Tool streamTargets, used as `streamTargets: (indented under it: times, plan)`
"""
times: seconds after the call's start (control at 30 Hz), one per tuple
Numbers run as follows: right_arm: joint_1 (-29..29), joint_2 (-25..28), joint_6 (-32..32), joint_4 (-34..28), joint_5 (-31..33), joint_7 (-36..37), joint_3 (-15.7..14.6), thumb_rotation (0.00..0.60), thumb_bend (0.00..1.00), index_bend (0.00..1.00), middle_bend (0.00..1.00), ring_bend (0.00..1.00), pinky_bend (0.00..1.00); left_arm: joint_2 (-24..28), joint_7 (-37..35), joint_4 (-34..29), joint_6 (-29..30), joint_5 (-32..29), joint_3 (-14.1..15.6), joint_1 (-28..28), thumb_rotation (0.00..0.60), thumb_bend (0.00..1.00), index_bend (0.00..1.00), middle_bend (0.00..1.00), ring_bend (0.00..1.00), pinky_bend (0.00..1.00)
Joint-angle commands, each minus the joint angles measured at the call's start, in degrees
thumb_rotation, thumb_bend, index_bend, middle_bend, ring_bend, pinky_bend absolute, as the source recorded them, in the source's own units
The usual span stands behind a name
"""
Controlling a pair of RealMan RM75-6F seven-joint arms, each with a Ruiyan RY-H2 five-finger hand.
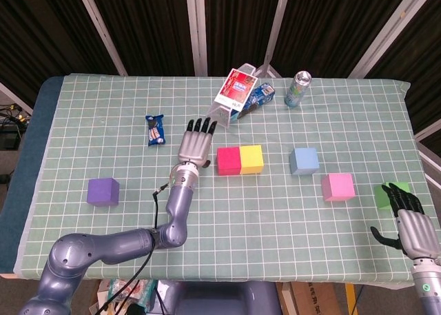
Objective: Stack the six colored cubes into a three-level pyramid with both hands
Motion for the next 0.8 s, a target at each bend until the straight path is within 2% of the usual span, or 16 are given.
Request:
streamTargets:
  times: [0.03, 0.17, 0.47, 0.8]
  plan:
    - [0.1, 0.1, -0.2, -0.1, 0.2, 0.1, 0.0, 0.600, 0.32, 0.00, 0.00, 0.00, 0.00, -1.3, -0.6, 1.9, -1.6, 0.7, -0.4, -0.8, 0.600, 0.26, 0.00, 0.00, 0.00, 0.02]
    - [0.1, 0.2, -0.4, -0.1, 0.4, 0.3, 0.1, 0.600, 0.32, 0.00, 0.00, 0.00, 0.00, -2.1, -1.1, 2.5, -2.2, 1.2, -0.6, -1.0, 0.600, 0.26, 0.00, 0.00, 0.00, 0.02]
    - [0.1, 0.6, -0.7, -0.3, 0.3, 1.0, 0.0, 0.600, 0.32, 0.00, 0.00, 0.00, 0.00, -0.2, -2.4, -4.4, 1.1, 5.0, 1.7, 2.7, 0.600, 0.24, 0.00, 0.00, 0.00, 0.02]
    - [0.0, 0.5, -0.5, -0.4, 0.6, 0.6, 0.1, 0.600, 0.32, 0.00, 0.00, 0.00, 0.00, -0.4, -0.8, -3.8, 1.5, 5.2, 1.3, 2.7, 0.600, 0.24, 0.00, 0.00, 0.00, 0.02]
